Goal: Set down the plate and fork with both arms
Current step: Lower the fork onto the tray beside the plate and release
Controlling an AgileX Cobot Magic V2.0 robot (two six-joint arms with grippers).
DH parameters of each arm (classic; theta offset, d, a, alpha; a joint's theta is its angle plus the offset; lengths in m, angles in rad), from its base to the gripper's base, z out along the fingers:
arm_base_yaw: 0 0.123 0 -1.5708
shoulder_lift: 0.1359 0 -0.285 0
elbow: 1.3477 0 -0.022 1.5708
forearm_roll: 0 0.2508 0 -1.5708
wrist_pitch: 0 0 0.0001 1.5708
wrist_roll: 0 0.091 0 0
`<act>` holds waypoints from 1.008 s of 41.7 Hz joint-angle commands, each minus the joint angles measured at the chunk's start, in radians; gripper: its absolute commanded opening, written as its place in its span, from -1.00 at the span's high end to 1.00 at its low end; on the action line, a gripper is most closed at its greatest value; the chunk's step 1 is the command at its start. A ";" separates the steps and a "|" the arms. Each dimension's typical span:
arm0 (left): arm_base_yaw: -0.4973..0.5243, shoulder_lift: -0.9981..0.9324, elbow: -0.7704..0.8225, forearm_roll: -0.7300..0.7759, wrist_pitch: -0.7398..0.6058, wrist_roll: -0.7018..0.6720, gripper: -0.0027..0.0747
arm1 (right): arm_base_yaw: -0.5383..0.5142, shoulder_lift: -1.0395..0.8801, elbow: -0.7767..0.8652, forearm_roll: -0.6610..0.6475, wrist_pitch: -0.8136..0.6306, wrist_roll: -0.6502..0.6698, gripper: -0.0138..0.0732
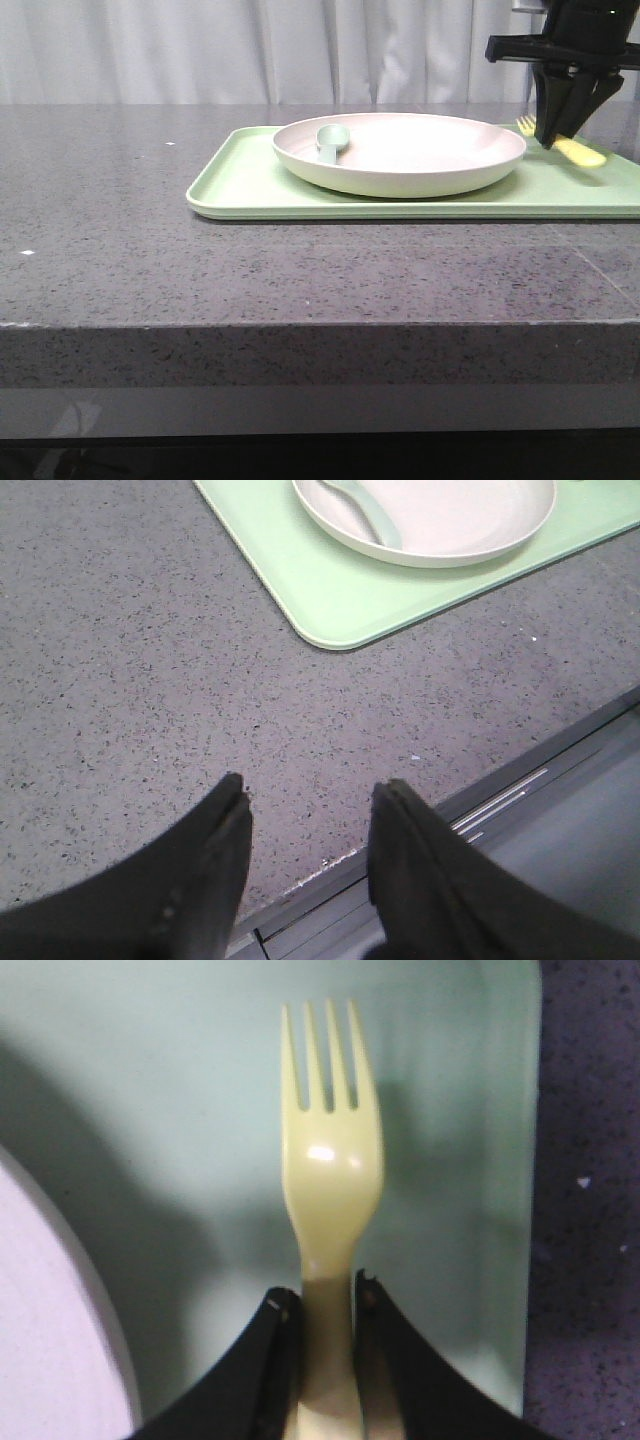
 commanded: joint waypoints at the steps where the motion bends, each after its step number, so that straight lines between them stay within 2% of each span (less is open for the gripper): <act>1: -0.005 0.000 -0.026 -0.015 -0.071 0.001 0.17 | -0.007 -0.054 -0.025 0.002 0.099 -0.017 0.33; 12: -0.005 0.000 -0.026 -0.015 -0.071 0.001 0.17 | -0.007 -0.054 0.023 0.001 0.099 -0.018 0.28; 19: -0.005 0.000 -0.026 -0.015 -0.071 0.001 0.17 | -0.007 -0.055 0.029 0.000 0.097 -0.029 -0.11; 22: -0.005 0.000 -0.026 -0.015 -0.071 0.001 0.17 | -0.007 -0.060 0.028 0.000 0.094 -0.040 -0.18; 33: -0.005 0.000 -0.026 -0.015 -0.071 0.001 0.17 | -0.005 -0.157 0.028 0.001 0.093 -0.051 -0.18; 42: -0.005 0.000 -0.026 -0.015 -0.071 0.001 0.17 | 0.058 -0.363 0.097 0.003 0.052 -0.104 -0.18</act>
